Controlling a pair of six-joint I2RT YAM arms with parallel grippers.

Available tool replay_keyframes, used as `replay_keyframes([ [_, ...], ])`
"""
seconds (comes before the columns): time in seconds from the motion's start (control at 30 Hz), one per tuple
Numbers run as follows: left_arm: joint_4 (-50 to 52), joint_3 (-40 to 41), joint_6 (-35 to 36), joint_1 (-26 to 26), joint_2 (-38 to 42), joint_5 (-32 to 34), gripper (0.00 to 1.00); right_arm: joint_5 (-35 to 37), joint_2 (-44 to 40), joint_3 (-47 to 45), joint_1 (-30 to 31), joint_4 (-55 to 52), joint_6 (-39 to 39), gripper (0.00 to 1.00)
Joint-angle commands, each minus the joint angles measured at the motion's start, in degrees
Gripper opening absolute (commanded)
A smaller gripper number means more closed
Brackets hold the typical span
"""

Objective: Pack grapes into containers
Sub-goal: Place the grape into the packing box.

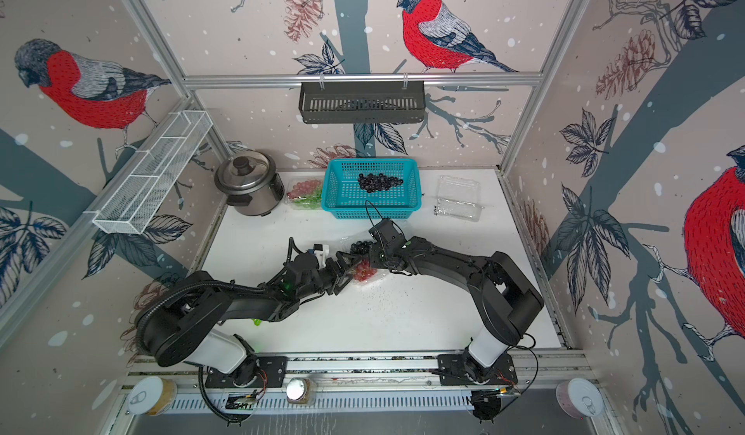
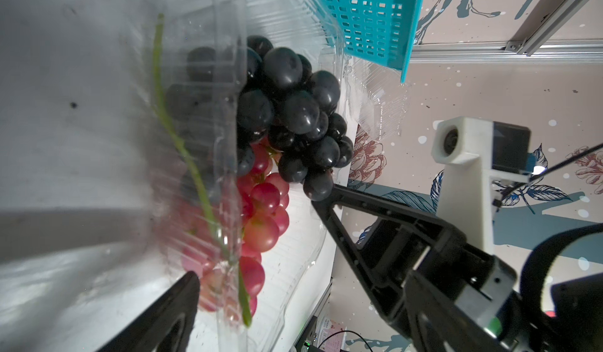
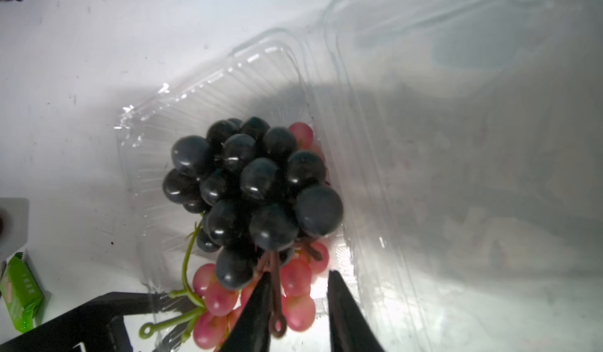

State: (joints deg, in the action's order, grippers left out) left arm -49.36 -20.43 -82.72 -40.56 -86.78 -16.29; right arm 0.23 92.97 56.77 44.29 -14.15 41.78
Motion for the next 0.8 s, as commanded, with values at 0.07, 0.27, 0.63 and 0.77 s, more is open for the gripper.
replay_keyframes([
  [0.07, -3.1, -0.3, -0.6, 0.0, 0.3, 0.8, 0.97, 2.8, -2.2, 1.2, -0.9, -4.2, -2.6, 0.42],
  [0.27, -2.2, -0.4, -0.3, 0.0, 0.8, 1.2, 0.96, 2.6, -5.9, -0.4, -2.8, -5.1, -3.3, 0.53],
  [0.63, 1.8, -1.8, 1.9, 0.1, 2.9, 1.8, 0.97, -11.9, -16.0, -15.7, -9.2, 5.3, 5.5, 0.6],
  [0.77, 0.3, -2.0, 1.3, 0.0, 1.2, 1.0, 0.96, -14.9, -16.6, -18.9, -7.9, 10.7, 9.5, 0.6],
])
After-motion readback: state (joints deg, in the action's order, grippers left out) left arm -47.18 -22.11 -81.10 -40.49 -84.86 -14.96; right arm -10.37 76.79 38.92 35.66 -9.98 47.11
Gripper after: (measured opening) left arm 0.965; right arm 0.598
